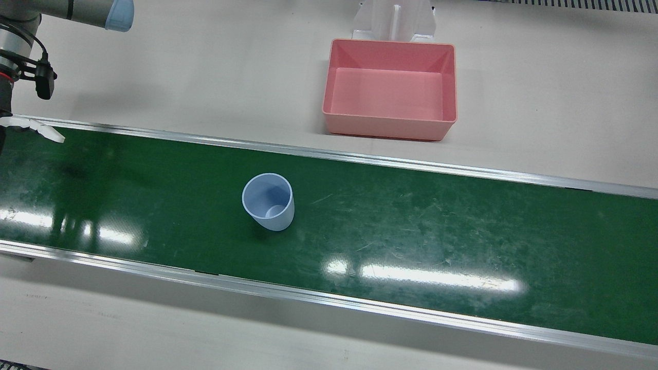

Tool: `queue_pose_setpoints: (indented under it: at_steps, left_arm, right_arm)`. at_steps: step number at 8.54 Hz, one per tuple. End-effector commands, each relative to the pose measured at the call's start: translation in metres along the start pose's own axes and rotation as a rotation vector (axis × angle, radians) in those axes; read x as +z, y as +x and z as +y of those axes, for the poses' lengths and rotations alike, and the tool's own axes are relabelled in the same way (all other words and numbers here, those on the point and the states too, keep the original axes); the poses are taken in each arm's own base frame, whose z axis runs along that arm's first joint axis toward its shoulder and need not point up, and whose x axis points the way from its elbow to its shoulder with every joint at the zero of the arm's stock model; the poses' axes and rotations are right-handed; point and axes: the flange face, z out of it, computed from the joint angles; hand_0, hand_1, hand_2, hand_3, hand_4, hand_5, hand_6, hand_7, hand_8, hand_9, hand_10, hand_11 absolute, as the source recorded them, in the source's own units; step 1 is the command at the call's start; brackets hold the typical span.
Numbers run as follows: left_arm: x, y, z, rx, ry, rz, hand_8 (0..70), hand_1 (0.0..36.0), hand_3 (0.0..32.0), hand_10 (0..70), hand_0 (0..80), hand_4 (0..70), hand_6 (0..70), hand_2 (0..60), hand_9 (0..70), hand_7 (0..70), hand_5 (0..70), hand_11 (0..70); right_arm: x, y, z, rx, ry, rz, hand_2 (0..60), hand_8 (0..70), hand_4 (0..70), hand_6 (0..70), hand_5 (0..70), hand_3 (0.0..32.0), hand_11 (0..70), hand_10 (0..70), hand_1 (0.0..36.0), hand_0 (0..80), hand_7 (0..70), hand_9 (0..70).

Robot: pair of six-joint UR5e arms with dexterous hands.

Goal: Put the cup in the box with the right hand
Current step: 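Move the open right hand along the belt toward the approaching blue cup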

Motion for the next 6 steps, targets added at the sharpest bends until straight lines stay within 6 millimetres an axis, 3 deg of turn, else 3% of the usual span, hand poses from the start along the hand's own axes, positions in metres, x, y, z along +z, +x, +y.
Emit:
queue_pose_setpoints:
  at_steps: [1,4,6]
  left_arm:
    - [0.0002,-0.0005,0.0,0.0,0.0,-0.001,0.0,0.0,0.0,0.0,0.0,0.0,0.0,0.0,0.0,0.0,0.0,0.0]
    - [-0.0001,0.0002,0.0,0.0,0.0,0.0,0.0,0.0,0.0,0.0,0.0,0.0,0.0,0.0,0.0,0.0,0.0,0.0]
    - [-0.0001,0.0002,0.0,0.0,0.0,0.0,0.0,0.0,0.0,0.0,0.0,0.0,0.0,0.0,0.0,0.0,0.0,0.0]
  right_arm:
    - [0.0022,0.0163,0.005,0.009,-0.013,0.029,17.8,2.5,0.0,0.4,3.2,0.0,0.0,0.0,11.7,37.9,0.0,1.7]
    - [0.0021,0.0183,0.0029,0.118,-0.002,0.024,17.4,2.8,0.0,0.5,3.0,0.0,0.0,0.0,10.9,36.2,0.0,2.3]
    - [0.0029,0.0252,0.0115,0.124,-0.018,0.039,17.6,2.7,0.0,0.6,3.1,0.0,0.0,0.0,11.1,36.7,0.0,2.1]
